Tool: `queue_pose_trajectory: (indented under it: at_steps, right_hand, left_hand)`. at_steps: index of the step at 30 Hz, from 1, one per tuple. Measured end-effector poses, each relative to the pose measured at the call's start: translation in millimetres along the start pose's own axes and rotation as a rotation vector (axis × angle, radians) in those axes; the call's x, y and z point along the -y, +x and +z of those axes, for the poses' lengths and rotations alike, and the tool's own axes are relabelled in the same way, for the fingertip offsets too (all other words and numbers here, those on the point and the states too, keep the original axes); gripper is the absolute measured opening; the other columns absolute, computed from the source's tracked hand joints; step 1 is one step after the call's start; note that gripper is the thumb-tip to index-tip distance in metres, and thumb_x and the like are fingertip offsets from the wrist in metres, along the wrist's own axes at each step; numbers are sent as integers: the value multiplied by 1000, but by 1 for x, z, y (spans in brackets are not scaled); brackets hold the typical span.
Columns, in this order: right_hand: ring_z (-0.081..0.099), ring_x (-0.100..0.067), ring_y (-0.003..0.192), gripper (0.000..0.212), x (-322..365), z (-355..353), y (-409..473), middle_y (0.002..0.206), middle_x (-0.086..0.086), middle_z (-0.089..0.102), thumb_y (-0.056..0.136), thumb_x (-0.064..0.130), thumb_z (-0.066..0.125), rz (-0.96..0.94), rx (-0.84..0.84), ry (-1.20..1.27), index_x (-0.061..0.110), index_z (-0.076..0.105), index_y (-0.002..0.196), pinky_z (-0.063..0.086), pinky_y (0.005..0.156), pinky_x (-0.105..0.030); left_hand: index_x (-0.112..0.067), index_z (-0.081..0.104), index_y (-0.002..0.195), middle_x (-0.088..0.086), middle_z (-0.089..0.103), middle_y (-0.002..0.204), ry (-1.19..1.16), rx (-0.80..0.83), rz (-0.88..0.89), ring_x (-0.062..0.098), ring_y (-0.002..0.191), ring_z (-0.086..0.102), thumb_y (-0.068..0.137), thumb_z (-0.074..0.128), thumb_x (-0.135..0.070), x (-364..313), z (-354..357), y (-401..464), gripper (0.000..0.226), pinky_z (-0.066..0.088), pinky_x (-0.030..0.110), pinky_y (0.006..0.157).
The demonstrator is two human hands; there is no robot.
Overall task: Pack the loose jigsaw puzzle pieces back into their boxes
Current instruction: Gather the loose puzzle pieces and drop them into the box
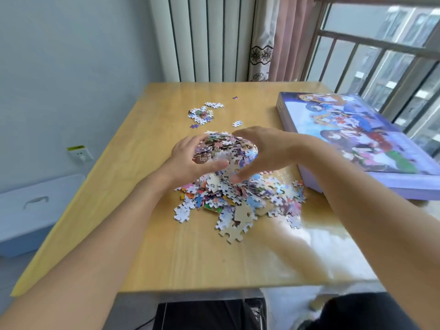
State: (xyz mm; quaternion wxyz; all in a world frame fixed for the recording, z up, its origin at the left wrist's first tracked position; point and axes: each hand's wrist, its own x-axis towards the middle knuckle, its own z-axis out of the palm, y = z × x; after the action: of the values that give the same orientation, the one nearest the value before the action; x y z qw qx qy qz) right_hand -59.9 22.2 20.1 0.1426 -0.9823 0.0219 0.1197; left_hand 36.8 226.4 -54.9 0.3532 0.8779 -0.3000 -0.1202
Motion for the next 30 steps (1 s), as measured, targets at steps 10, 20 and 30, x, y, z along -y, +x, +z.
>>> queue_pose_trajectory:
  at_steps: [10, 20, 30]
  right_hand:
    - [14, -23, 150, 94, -4, 113, -78, 163, 0, 18, 85, 80, 41, 310, -445, 163, 24, 17, 156, 29, 116, -51]
    - [47, -33, 125, 83, 12, 108, -44, 130, -16, 56, 86, 80, 41, 386, -462, 414, 7, 52, 123, 41, 97, -41]
    - [63, -19, 72, 69, 4, 59, -59, 78, -6, 67, 77, 79, 60, 495, -345, 302, 10, 57, 84, 49, 61, -34]
  left_hand:
    - [-54, -23, 147, -15, -39, 155, 593, 14, 102, 23, 140, -43, 39, 34, -109, -27, 60, -80, 135, -14, 65, 115]
    - [-47, 9, 155, -18, 3, 165, 374, -88, 124, 15, 153, -4, 47, 43, -104, -10, 49, -54, 126, 14, 47, 123]
    - [-40, 23, 154, -12, 15, 164, 346, -167, 124, 12, 150, 10, 51, 41, -103, -6, 51, -58, 122, 17, 39, 123]
